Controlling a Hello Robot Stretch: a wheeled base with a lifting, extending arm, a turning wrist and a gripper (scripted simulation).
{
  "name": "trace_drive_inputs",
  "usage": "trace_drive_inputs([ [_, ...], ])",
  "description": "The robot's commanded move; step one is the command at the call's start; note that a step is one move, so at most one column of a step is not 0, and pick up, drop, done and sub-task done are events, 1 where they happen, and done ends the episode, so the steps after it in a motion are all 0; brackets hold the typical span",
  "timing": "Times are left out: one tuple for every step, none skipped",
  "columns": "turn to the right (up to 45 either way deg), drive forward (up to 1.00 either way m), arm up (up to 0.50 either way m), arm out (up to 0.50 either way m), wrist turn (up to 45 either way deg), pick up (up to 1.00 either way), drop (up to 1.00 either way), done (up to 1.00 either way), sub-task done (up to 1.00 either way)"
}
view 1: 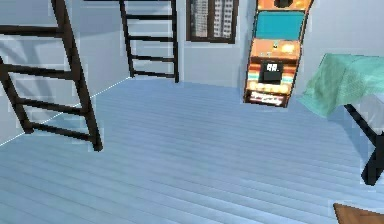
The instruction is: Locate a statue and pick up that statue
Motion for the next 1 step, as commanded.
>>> trace_drive_inputs([
  [0.0, 0.0, 0.0, 0.0, 45.0, 0.0, 0.0, 0.0, 0.0],
])
